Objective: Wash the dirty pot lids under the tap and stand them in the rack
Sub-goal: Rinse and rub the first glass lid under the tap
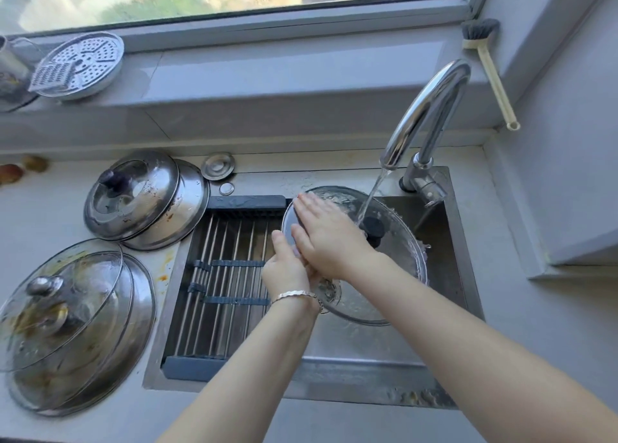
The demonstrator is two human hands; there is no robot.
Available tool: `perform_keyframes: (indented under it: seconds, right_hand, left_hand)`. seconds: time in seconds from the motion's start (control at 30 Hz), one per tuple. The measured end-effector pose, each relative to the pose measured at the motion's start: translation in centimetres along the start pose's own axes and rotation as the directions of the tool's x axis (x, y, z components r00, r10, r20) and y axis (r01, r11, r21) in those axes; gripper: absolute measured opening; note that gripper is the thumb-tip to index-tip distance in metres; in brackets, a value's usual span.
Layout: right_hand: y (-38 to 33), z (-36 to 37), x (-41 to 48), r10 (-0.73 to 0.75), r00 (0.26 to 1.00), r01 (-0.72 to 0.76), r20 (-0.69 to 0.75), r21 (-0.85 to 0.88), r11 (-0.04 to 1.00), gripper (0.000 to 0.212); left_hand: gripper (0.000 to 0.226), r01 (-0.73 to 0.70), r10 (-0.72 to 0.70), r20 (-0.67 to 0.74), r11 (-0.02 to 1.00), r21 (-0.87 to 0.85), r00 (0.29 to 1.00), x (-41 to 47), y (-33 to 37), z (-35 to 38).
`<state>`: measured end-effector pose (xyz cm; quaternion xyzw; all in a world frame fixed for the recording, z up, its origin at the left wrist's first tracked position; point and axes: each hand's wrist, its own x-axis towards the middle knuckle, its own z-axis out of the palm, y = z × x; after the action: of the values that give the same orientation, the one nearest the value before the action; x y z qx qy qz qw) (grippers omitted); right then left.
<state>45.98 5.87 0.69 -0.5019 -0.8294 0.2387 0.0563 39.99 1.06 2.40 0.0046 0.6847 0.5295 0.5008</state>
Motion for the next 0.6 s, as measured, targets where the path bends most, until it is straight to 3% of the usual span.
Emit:
perform_keyframes:
  seconds: [0.13, 0.2, 0.33, 0.43, 0.6]
  right_hand:
    - [-0.9, 2.0, -2.8, -0.244, 0.963, 0.244, -0.116, -0.015, 0.97, 0.056]
    - [0.0, 3.5, -5.0, -0.344, 0.924, 0.336, -0.17, -0.073, 0.939, 0.051]
    - [1.8, 4.2, -6.8, -0.395, 0.902, 0.38, -0.172, -0.114, 0.918, 0.05]
    - [1.4, 3.0, -5.3, -0.372, 0.909, 0.367, -0.189, -0.065, 0.928, 0.059]
    - [0.1, 0.9, -1.5, -0.157, 0.973, 0.179, -0.168, 0.123, 0.976, 0.095]
  left_hand:
    - [0.041, -0.053, 0.057, -0.048, 0.995, 0.081, 0.997, 1.2, 1.6, -0.4]
    - [0.046, -0.019, 0.019, 0.028, 1.0, 0.012, 0.999, 2.0, 2.3, -0.9]
    - [0.047, -0.021, 0.032, 0.142, 0.997, -0.08, 0.989, 2.7, 2.5, -1.3]
    - [0.048, -0.078, 0.087, 0.122, 0.994, -0.075, 0.989, 2.7, 2.5, -1.2]
    - [0.049, -0.149, 0.15, 0.062, 0.989, -0.011, 0.987, 1.9, 2.1, -1.0]
